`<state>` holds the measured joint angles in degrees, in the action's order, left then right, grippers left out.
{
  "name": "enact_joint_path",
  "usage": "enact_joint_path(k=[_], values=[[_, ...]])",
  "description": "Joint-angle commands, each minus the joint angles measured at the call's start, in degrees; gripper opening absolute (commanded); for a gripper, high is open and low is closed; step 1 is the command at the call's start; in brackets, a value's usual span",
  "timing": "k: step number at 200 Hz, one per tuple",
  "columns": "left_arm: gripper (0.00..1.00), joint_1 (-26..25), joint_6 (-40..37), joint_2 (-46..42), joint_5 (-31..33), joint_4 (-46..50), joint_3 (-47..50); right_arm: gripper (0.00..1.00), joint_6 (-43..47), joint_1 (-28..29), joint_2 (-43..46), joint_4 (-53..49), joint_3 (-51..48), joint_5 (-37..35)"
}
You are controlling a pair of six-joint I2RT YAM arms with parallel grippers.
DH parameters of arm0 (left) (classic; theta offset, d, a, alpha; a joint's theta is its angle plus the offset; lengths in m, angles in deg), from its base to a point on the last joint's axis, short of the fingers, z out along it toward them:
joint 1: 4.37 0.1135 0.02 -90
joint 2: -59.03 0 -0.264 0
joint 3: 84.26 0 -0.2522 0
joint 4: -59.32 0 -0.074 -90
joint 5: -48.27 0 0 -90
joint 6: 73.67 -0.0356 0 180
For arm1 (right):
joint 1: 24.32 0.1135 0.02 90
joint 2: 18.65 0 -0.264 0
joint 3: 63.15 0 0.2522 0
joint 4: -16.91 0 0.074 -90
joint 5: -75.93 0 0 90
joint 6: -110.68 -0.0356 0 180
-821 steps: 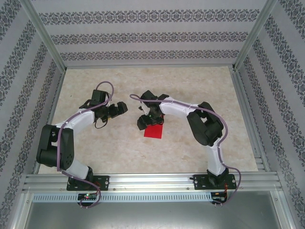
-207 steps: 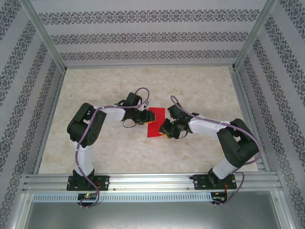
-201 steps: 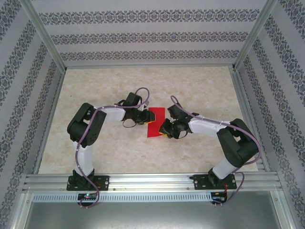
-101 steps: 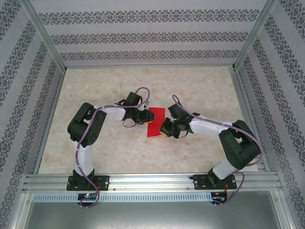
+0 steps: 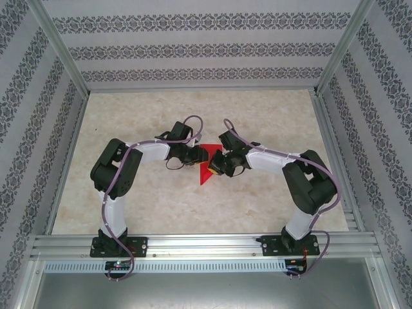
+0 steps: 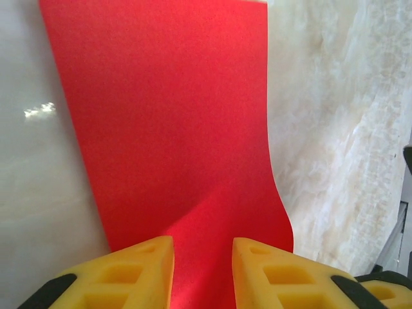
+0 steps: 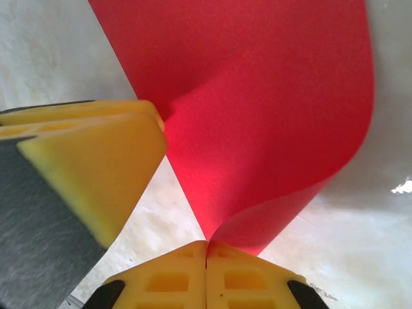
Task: Fold a paper plane with a square sheet of paper (pick it up from the middle)
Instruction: Third fold the triangle at the center of the table.
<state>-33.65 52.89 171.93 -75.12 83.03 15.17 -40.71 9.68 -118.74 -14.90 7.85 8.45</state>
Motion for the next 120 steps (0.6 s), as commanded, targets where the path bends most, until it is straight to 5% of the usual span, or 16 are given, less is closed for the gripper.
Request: enact_joint_path(k=[1,120], values=[[0.30,0.44,-1.75,-4.31,3.84,1.95,-1.35,0.07,1.46,-0.01,-1.51,-0.07,2.15,-1.52],[0.29,0.63,-1.24,-9.17,7.95,3.16,3.82,0.09,5.65,0.83,-6.38,-0.39,5.67,0.14]])
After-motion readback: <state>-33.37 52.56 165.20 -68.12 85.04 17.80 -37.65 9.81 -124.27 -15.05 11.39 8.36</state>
